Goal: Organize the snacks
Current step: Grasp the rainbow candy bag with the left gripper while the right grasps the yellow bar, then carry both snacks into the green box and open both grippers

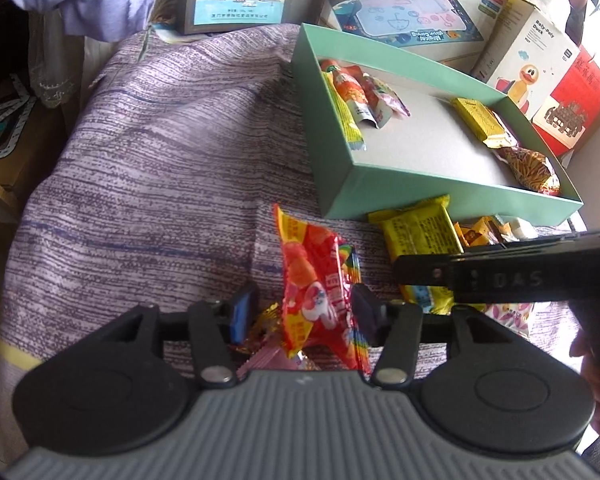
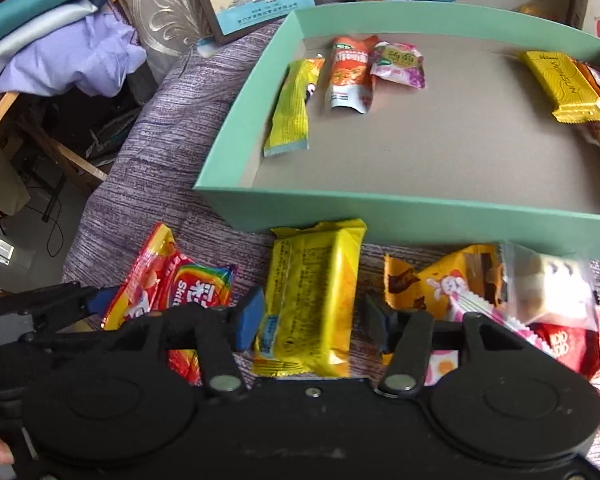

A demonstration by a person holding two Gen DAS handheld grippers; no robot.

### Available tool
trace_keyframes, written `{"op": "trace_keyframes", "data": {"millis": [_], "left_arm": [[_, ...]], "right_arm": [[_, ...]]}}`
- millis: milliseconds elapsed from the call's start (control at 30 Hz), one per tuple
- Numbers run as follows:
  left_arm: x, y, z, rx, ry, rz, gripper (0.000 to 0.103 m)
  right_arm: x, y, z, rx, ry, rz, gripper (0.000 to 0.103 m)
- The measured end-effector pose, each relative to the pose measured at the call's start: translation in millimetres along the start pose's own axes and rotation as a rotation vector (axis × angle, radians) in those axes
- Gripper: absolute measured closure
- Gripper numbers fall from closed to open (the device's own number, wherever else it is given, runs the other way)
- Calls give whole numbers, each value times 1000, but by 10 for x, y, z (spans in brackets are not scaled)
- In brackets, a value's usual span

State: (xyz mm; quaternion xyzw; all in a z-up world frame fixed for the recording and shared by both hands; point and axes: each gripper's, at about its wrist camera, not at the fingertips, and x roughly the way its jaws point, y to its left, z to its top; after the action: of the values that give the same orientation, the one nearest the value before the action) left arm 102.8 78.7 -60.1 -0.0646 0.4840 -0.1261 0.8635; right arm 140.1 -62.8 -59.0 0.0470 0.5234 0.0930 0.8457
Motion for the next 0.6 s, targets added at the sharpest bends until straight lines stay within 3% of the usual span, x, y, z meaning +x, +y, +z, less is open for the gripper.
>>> {"op": "trace_keyframes", "data": {"millis": [67,133,167,200,267,333,600], "left_arm": [[2,-16,-5,10,-1,5,51],[6,-31,-7,15,0,11,51],[4,-40,-5,14,-1,15,51],[2,-53,-1,14,-4,19,56],[-15,-78,2,16,-11,13,76],[-77,-112,2,23,-33,14,77],[-304,-209,59,14,-65,13,78]], "right_arm": [[22,40,-2,-28,-11,-11,47],[14,62,-6,-46,-16,1,67],[2,66,-10,-43,-16,6,68],[-17,62,-16,-40,-19,11,71],[-65,28,-17,-15,-20,36,75],[-149,-12,-27,0,-29,62,83],[-524,-210,-79,81,-80,171,84]]}}
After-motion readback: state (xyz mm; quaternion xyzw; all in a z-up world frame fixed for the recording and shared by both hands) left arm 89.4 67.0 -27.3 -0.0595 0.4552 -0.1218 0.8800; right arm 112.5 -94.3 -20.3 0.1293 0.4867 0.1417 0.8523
